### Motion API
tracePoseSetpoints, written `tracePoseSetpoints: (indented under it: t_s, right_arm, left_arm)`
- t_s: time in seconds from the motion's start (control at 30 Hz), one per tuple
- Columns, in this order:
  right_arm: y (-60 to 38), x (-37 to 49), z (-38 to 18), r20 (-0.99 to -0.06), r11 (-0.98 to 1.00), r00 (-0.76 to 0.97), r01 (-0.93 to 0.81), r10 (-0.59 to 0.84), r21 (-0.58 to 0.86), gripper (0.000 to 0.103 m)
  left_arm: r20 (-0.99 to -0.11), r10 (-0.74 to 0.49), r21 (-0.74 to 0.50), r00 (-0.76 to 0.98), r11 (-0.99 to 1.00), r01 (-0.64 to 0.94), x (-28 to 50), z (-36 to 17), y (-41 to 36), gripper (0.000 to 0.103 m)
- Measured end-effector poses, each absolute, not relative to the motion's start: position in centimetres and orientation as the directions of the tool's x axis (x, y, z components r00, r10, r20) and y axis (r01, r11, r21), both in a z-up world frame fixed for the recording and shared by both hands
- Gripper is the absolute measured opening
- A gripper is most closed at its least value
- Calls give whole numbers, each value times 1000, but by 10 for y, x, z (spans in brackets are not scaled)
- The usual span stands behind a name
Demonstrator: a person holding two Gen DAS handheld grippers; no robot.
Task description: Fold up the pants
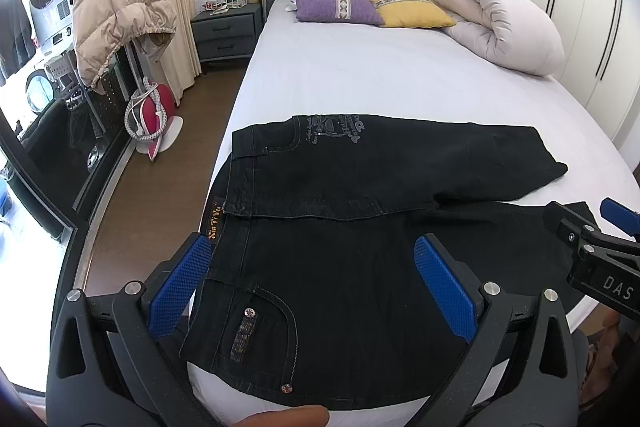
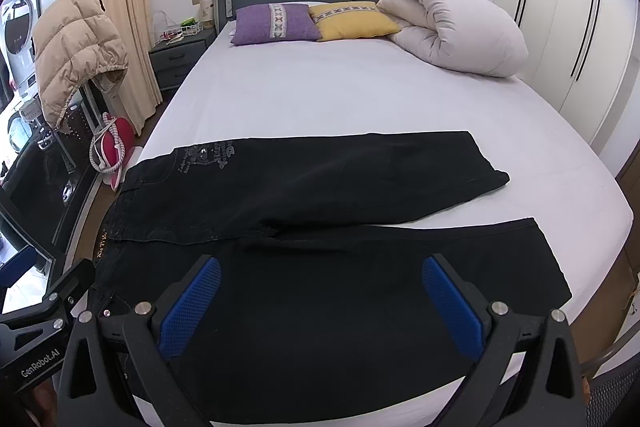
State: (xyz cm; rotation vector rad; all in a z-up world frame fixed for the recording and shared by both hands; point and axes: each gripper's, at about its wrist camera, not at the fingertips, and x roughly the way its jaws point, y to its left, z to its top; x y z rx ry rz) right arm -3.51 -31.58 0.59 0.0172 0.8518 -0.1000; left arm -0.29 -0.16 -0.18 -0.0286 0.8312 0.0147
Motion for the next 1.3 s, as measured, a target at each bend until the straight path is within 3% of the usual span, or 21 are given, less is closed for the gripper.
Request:
tracePoseSetpoints:
  t_s: [1.3]
  right_arm:
    - [-307,-38,2,-755,996,652,90,-78,-25,103]
  left_arm:
    - [-744,1,-21,668,999,-24,-2,-1,-2,103]
